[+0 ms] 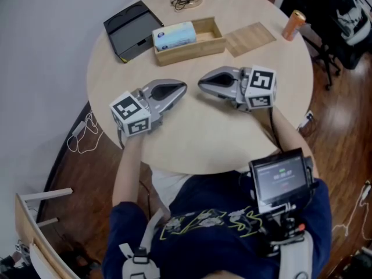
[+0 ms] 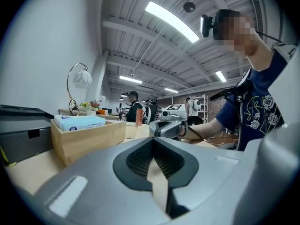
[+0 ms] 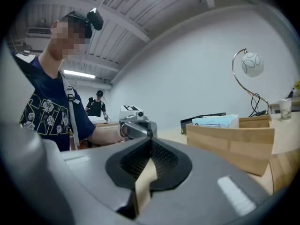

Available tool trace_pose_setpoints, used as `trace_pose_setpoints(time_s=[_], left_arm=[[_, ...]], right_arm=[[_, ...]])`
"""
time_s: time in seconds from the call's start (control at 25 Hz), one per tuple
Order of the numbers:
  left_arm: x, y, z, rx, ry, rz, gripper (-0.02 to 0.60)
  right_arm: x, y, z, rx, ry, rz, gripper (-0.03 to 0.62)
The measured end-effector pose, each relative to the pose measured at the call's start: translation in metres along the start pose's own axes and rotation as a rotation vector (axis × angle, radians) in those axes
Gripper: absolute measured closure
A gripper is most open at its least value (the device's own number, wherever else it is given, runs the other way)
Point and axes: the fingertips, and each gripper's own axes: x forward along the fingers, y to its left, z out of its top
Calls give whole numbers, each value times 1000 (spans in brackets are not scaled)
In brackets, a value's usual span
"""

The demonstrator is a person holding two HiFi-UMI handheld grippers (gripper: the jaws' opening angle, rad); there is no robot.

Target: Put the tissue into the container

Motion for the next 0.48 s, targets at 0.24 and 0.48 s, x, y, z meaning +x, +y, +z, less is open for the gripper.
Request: trace_pose_setpoints(time_s=[0.24,0.48], left_arm=[[1,-5,-16,35,17,8,577],[1,-6,-13,29,18,11,577]], right_arm=[[-1,-1,-13,-36,56,-29,594],[-2,-3,-12,-42,60,-63,594]])
